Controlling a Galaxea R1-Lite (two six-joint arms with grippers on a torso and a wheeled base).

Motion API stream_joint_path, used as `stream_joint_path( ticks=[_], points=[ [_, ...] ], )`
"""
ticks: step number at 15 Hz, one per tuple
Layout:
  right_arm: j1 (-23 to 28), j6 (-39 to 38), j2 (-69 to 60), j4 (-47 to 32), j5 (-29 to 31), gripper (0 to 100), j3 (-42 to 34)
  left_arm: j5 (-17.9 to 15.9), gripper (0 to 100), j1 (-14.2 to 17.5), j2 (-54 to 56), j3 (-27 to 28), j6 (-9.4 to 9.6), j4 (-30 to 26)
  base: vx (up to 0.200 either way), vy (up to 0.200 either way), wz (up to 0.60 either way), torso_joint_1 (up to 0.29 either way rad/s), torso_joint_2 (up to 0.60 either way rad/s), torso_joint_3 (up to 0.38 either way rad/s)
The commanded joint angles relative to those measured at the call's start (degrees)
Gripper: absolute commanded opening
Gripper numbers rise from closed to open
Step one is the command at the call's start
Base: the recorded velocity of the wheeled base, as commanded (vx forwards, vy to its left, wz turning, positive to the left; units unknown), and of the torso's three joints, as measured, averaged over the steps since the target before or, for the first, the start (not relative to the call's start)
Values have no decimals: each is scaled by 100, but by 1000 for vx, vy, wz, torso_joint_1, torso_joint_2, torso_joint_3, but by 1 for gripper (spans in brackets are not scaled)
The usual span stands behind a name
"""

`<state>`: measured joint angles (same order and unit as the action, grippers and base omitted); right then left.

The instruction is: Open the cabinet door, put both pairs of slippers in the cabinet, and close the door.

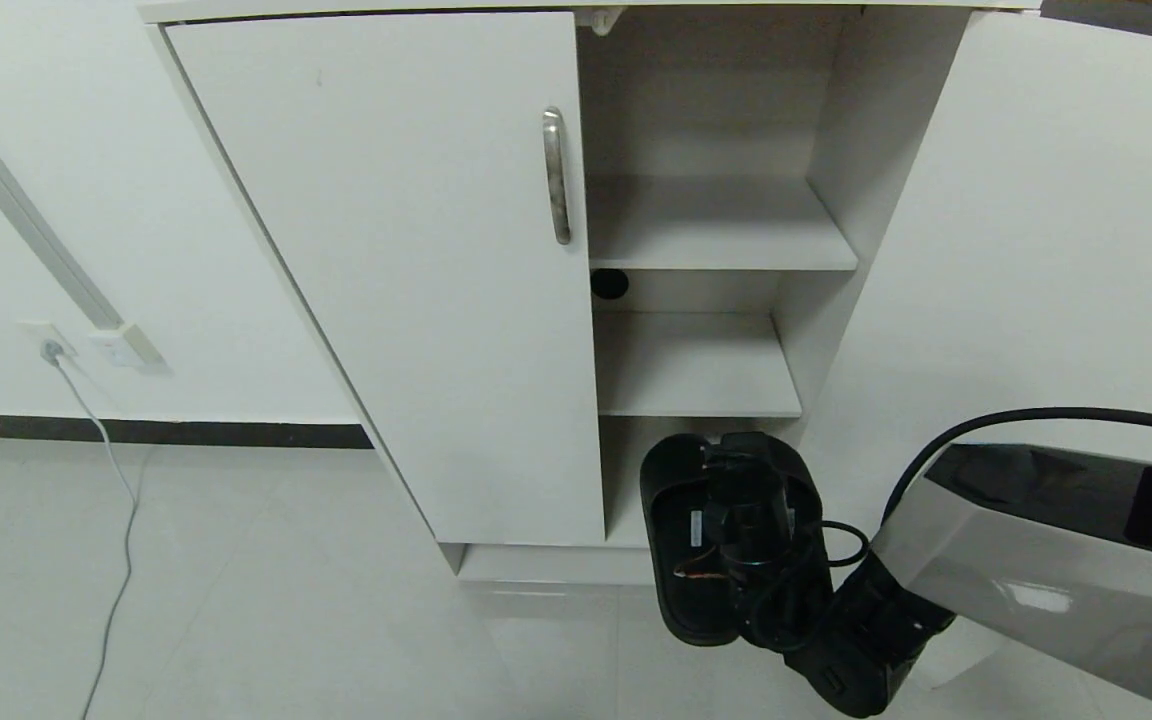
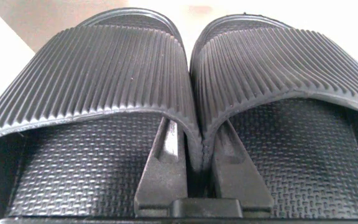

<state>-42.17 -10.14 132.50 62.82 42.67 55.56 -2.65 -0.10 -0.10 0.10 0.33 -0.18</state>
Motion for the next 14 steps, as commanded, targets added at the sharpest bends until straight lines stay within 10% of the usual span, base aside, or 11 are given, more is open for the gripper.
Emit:
stream_joint_path(
  ticks=[1, 14],
  points=[
    [-11, 91, 136, 310, 14, 0, -19, 1, 0, 1, -8, -1, -7, 1, 0, 0, 0, 0, 0, 0],
    [16, 504, 241, 1119, 14, 0, -81, 1, 0, 1, -8, -1, 2, 1, 46, 0, 0, 1, 1, 1]
  ],
)
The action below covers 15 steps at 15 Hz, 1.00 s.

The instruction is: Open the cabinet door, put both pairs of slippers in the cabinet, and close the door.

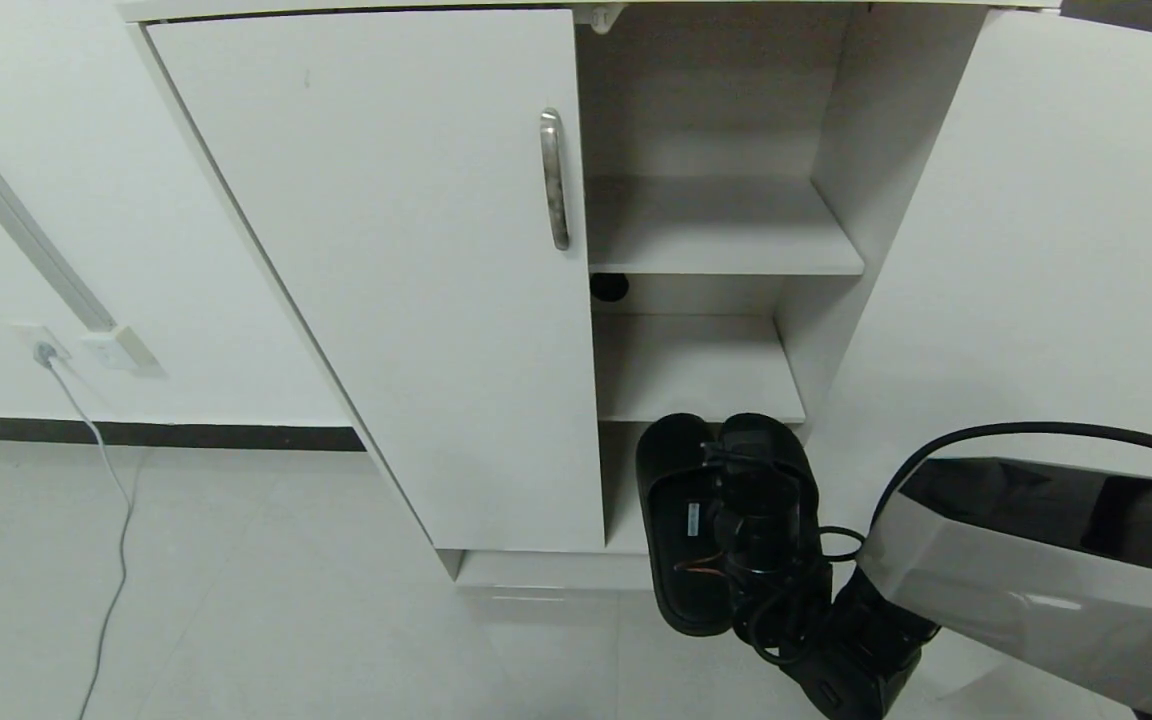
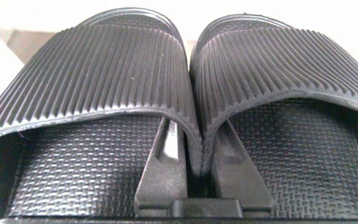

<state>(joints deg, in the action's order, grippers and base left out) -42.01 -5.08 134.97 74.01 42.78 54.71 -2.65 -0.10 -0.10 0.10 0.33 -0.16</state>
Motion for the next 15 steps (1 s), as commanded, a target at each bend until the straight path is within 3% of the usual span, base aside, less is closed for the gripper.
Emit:
stream_joint_path(
  ticks=[1, 7, 15],
  points=[
    [0, -1, -6, -1, 3, 0, 4, 1, 0, 1, -8, -1, 2, -2, 200, 0, 0, 2, 2, 2],
    [0, 7, 3, 26, 3, 0, 13, 1, 0, 1, -8, -1, -7, -2, 200, 0, 0, 3, 1, 4],
    [193, 122, 161, 237, -33, 0, 198, 10, 0, 1, -8, -1, -7, -2, 0, 0, 0, 0, 0, 0]
  ],
)
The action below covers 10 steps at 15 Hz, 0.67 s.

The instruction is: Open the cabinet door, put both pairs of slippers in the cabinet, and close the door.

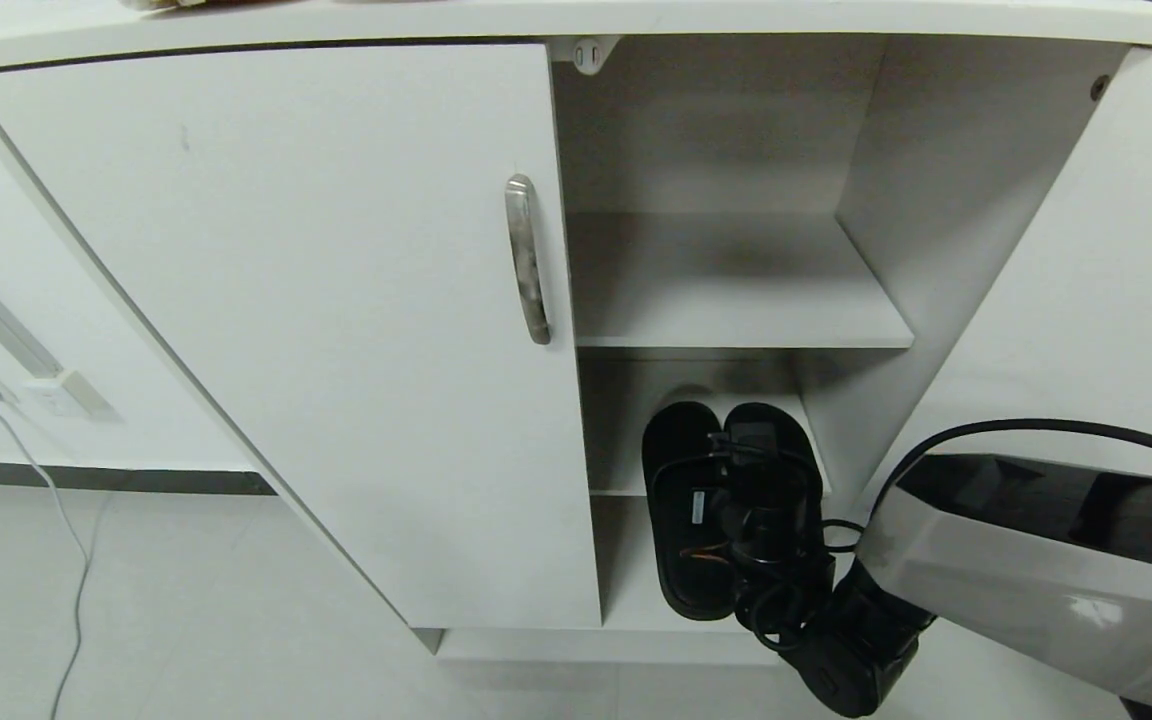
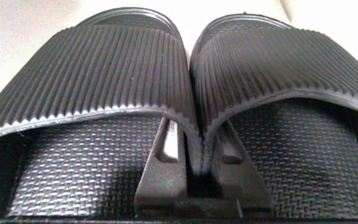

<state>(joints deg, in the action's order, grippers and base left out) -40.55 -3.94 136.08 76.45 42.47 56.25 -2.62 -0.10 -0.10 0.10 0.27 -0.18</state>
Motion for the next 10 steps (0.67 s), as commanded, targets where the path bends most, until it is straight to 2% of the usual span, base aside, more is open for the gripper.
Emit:
stream_joint_path(
  ticks=[1, 7, 10],
  points=[
    [91, 33, 85, -60, -64, 0, 150, -2, 0, 1, -8, -1, 0, 1, 0, 0, 0, 0, 0, 0],
    [267, 104, 252, -912, -134, 0, 1310, -2, 0, 1, -8, -1, 0, 1, 0, 0, 0, 0, 0, 0],
    [337, 104, 507, -1404, -134, 0, 2136, -2, 0, 1, -8, -1, 0, 1, 0, 0, 0, 0, 0, 0]
  ],
)
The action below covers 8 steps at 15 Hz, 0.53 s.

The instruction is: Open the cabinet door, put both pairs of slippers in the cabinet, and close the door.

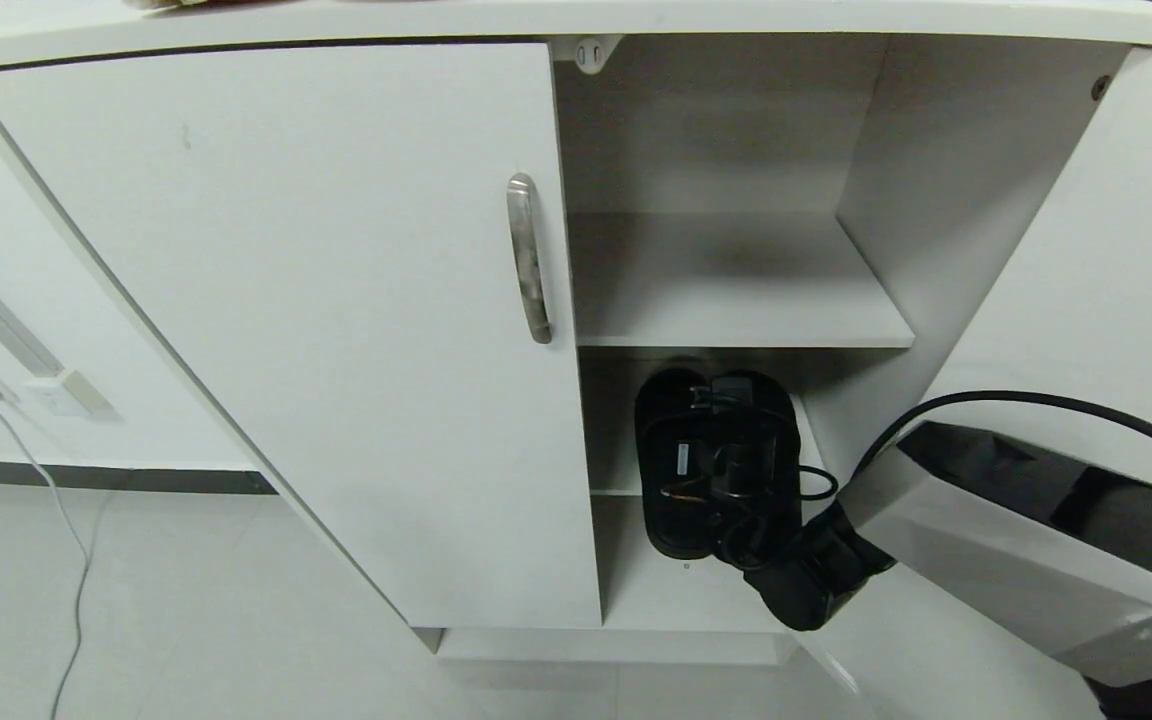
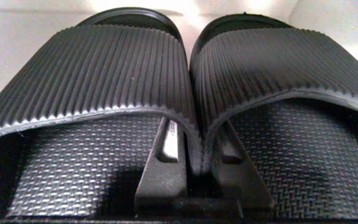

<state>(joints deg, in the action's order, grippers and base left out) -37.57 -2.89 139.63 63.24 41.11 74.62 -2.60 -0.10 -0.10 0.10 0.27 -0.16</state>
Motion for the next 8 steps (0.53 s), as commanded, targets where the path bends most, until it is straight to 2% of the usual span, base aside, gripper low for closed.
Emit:
stream_joint_path(
  ticks=[1, 4, 8],
  points=[
    [75, -1, 222, -199, 3, 0, 510, 5, 0, 1, 1, -1, 0, -2, 0, 0, 0, 0, 0, 0],
    [171, -1, 345, -559, -68, 0, 1099, 5, 0, 1, -8, -1, 0, -2, 0, 0, 0, 0, 0, 0],
    [277, -1, 372, -761, -349, 0, 1327, 5, 0, 1, -8, -1, 0, -2, 0, 0, 0, 0, 0, 0]
  ],
)
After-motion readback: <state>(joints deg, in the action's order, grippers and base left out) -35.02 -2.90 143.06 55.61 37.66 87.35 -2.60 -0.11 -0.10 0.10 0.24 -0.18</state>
